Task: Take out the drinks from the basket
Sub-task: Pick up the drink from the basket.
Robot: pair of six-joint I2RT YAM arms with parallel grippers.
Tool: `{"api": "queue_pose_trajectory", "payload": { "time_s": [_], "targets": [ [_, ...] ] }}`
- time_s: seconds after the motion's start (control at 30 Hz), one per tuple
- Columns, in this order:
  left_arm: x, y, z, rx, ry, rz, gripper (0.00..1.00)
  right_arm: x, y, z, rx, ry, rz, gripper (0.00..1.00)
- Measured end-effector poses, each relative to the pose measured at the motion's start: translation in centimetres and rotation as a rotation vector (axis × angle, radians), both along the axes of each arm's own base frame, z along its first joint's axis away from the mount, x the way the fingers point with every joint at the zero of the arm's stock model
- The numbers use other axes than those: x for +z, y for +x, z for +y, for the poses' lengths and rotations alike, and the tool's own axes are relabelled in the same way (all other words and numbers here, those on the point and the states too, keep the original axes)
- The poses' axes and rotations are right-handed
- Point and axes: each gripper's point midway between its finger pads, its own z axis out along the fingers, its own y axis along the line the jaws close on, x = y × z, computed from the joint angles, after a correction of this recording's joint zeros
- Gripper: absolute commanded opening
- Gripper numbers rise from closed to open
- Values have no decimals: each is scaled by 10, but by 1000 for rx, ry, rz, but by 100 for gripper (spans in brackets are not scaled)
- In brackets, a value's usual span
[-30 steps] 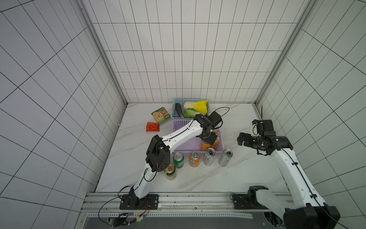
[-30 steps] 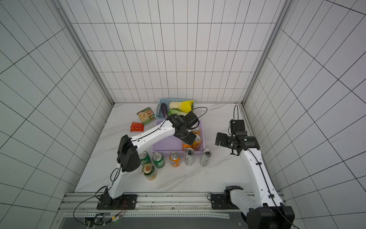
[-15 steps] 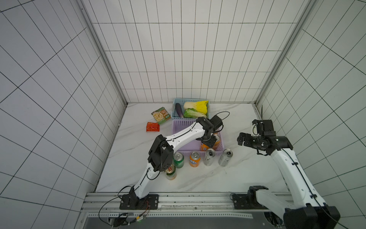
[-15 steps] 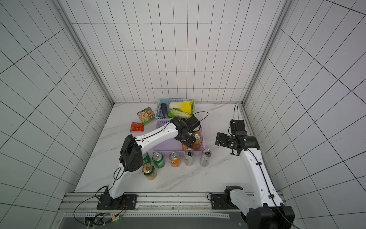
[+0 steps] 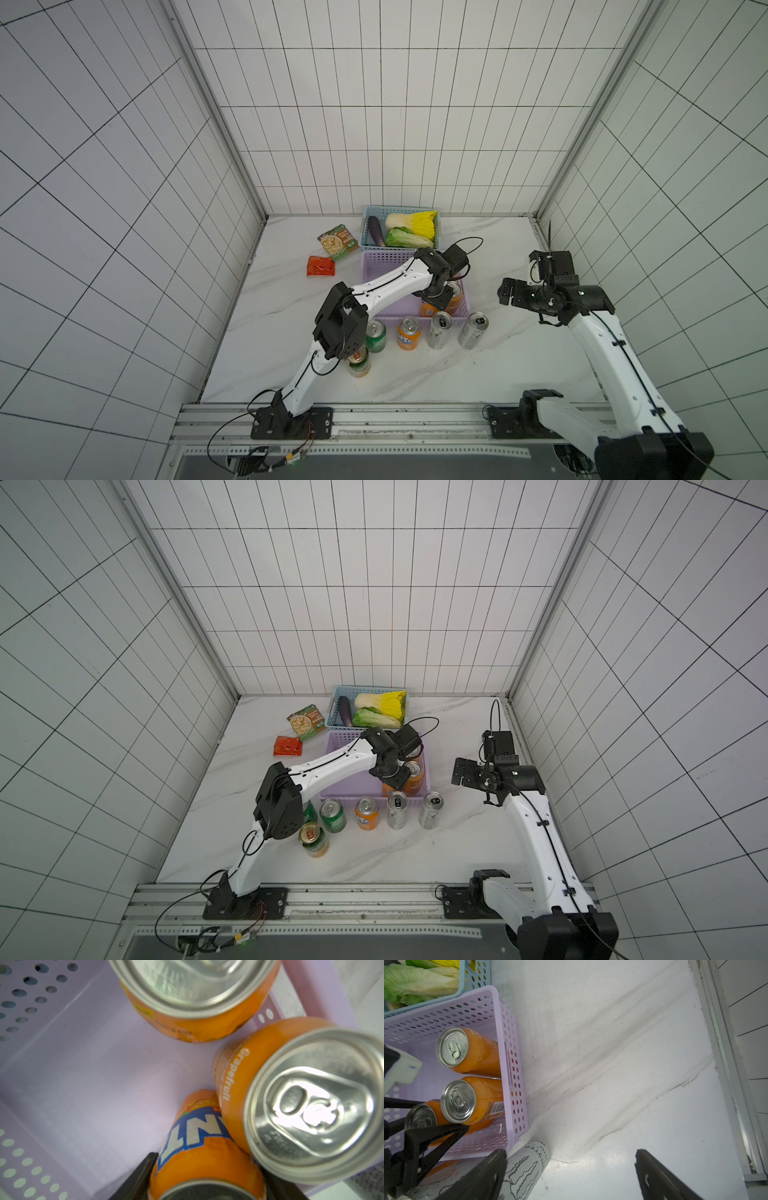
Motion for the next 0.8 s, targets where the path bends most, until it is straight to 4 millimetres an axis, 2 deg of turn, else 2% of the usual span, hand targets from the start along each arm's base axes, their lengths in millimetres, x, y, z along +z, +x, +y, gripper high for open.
{"api": "queue_pose_trajectory", "payload": {
  "time_s": [0.47,0.63,0.8],
  "targets": [
    [2,2,3,6,15,-16,56,2,-1,-1,0,-4,-10,99],
    [7,5,22,32,43,-24,55,3,-1,-1,-2,-7,-11,99],
    [29,11,41,64,38,-53,54,3,0,-2,-4,-10,-12,99]
  ]
}}
